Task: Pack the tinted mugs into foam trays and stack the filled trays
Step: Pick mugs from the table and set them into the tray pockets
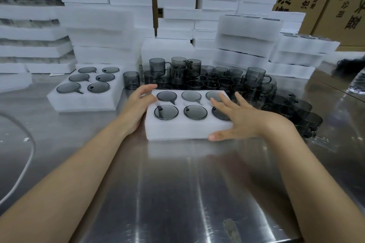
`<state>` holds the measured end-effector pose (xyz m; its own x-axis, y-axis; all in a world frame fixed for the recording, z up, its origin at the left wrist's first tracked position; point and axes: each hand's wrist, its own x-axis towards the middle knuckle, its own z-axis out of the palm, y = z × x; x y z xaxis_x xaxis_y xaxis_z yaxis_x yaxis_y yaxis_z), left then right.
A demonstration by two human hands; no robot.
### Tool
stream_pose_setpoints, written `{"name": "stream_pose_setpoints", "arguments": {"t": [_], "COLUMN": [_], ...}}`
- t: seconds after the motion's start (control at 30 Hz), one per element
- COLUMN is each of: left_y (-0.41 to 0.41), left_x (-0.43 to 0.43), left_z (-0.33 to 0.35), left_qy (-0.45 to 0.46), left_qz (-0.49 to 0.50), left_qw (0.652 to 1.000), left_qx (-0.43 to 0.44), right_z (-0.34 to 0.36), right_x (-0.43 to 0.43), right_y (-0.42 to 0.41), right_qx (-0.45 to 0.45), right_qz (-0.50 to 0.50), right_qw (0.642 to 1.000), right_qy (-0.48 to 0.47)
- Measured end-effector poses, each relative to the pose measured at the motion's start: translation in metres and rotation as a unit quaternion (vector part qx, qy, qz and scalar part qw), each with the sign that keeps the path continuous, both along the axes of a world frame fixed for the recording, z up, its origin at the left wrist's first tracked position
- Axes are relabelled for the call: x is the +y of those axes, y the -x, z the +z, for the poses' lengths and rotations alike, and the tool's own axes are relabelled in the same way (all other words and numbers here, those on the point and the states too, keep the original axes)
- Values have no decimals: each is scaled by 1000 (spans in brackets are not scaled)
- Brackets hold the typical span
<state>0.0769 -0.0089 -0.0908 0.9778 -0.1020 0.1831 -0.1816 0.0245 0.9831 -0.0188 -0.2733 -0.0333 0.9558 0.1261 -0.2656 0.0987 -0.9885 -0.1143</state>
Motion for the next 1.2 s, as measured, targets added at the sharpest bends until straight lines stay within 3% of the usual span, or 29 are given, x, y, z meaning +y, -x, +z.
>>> {"name": "stream_pose_setpoints", "arguments": {"t": [0.07,0.2,0.33,0.5,0.63,0.77,0.83,0.93,1.0,1.07,1.2], "left_y": [1,5,8,18,22,21,22,21,19,16,10], "left_x": [-1,-4,-2,6,25,32,33,37,44,54,70], "left_z": [1,4,7,10,12,24,28,37,45,50,47], "left_qy": [-23,-87,-101,0,79,171,225,337,415,470,441], "left_qz": [-31,-108,-103,-143,-182,-81,-41,24,59,153,365], "left_qw": [999,990,989,985,969,976,969,941,907,863,809], "left_qx": [9,28,40,99,150,110,91,27,-45,-107,-134], "right_z": [-2,-11,-13,-11,-12,-23,-28,-36,-39,-41,-44], "right_x": [2,-7,-13,-23,-24,-15,-10,-12,-15,-15,-12], "right_y": [-3,-4,-5,-5,-6,-14,-18,-21,-24,-26,-27], "right_qx": [-7,-60,-156,-220,-298,-379,-409,-433,-430,-427,-420], "right_qz": [-7,10,44,98,137,121,107,112,108,107,123], "right_qw": [1000,994,985,964,922,832,810,827,833,837,843], "right_qy": [18,-88,-62,-112,-203,-387,-406,-341,-332,-326,-313]}}
